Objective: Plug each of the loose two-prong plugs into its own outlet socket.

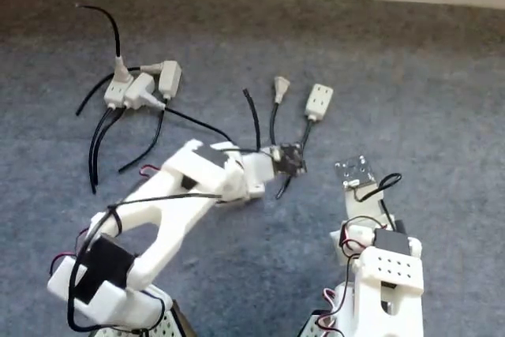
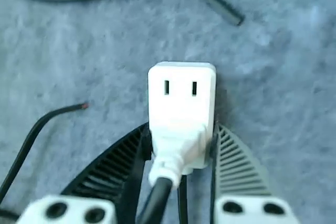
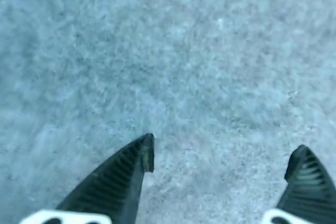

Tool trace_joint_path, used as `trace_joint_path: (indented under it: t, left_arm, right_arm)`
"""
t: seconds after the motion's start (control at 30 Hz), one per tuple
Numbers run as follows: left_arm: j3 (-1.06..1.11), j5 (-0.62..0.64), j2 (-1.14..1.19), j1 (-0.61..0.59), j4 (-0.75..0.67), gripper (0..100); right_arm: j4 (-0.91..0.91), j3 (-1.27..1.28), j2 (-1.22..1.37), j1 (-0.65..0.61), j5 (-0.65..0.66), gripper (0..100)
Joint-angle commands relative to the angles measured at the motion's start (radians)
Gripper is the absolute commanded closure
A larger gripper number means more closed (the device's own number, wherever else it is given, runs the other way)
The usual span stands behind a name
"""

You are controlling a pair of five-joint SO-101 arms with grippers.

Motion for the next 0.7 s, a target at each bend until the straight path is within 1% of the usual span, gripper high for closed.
trace_joint_path:
  t: [0.0, 0.13, 0.27, 0.37, 0.43, 0.53, 0.67]
  left_arm:
    - [-0.173, -0.06, -0.004, -0.134, 0.186, 100]
    - [-0.348, -0.06, 0.004, -0.266, 0.256, 100]
    - [-0.518, -0.058, 0.01, -0.433, 0.258, 100]
    - [-0.604, -0.049, 0.01, -0.553, 0.255, 100]
    - [-0.647, 0.012, 0.01, -0.628, 0.204, 100]
    - [-0.671, 0.104, 0.01, -0.733, 0.052, 100]
    - [-0.684, 0.19, 0.082, -0.823, -0.075, 100]
  right_arm:
    - [-0.028, 0.002, -0.015, 0.012, -0.006, 62.6]
    - [-0.028, 0.002, -0.015, 0.012, -0.006, 62.6]
    - [-0.028, 0.007, -0.015, 0.012, -0.006, 62.6]
    - [-0.028, 0.007, -0.015, 0.012, -0.006, 62.6]
    - [-0.03, 0.007, -0.015, 0.012, -0.006, 62.6]
    - [-0.03, 0.007, -0.015, 0.012, -0.006, 62.6]
    - [-0.03, 0.008, -0.015, 0.01, -0.006, 62.6]
